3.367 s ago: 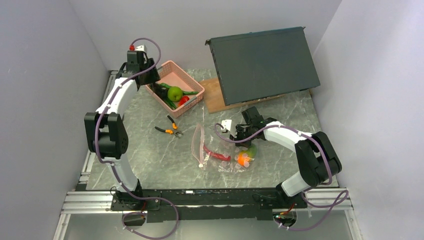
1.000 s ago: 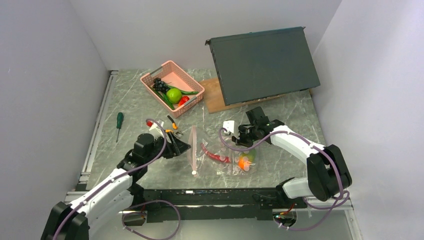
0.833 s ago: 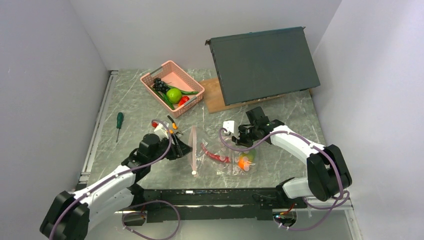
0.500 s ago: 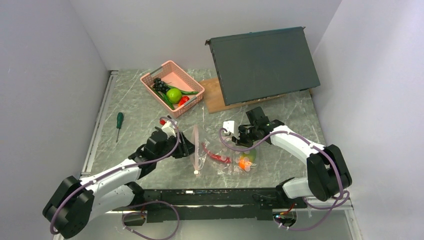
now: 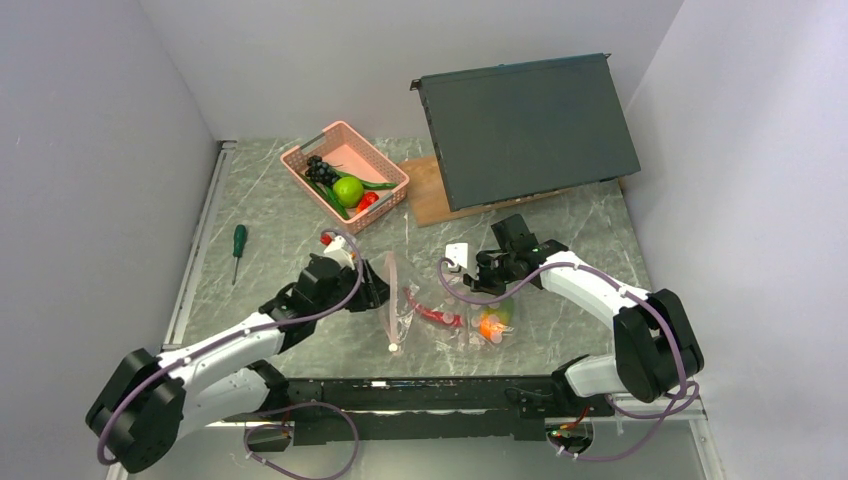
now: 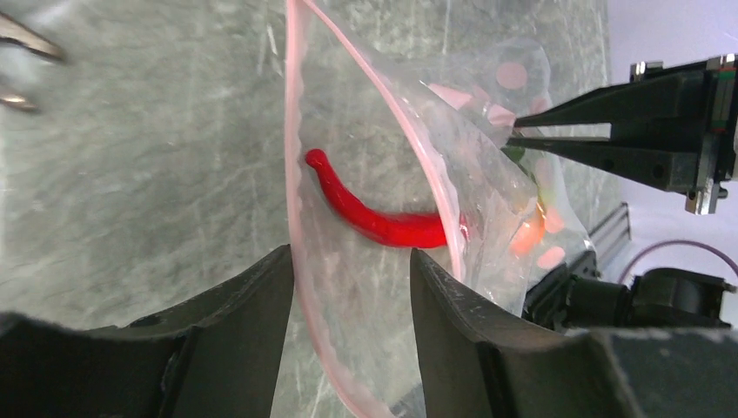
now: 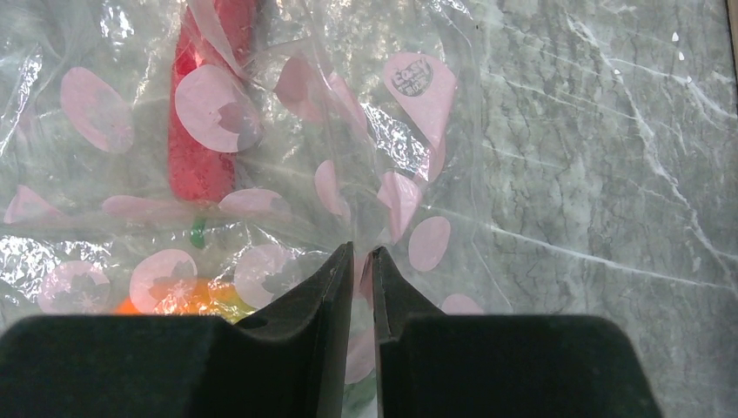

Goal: Open the zip-top bag and remove the fake food
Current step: Pick up the fake vegetable from the zipper food storage bag.

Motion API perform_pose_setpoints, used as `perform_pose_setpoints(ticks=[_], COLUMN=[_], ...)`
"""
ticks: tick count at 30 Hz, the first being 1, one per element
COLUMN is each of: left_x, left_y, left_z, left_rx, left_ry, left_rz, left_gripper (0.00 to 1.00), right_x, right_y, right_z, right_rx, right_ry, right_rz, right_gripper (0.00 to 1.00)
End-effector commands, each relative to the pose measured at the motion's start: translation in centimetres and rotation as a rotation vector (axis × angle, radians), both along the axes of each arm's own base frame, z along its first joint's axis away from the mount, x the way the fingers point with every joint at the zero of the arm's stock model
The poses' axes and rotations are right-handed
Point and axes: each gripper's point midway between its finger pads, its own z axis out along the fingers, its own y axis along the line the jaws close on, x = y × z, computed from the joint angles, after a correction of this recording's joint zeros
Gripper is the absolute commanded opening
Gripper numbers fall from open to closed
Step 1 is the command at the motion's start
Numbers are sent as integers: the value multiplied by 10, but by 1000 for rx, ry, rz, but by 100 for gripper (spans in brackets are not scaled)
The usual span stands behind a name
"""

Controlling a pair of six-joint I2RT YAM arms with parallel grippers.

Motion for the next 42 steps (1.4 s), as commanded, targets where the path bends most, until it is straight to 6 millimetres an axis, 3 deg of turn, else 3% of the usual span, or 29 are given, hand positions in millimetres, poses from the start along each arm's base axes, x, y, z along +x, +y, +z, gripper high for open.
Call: perform_pose_setpoints(ticks=[1, 7, 11, 17, 32, 42], left_x=[12, 8, 5, 0, -3, -2], left_y=[21, 31, 18, -7, -47, -59], left_z=[18, 28, 39, 38, 0, -29], left_rx=[95, 118, 46, -18, -82, -13], left_ry=[-95, -127, -149, -126, 12, 156], left_rz=[76, 84, 40, -27, -44, 28], left_gripper=[56, 55, 51, 48, 50, 51], right_x=[-7, -8, -8, -8, -14, -19], right_y=[6, 6, 5, 5, 8, 11], right_z=[5, 3, 2, 1, -2, -5], right_rx=[31, 26, 23, 21, 20, 13], right_ry=[3, 8, 10, 14, 33, 45], right_rz=[41, 41, 40, 40, 69, 91], right_gripper=[16, 16, 16, 16, 16, 16])
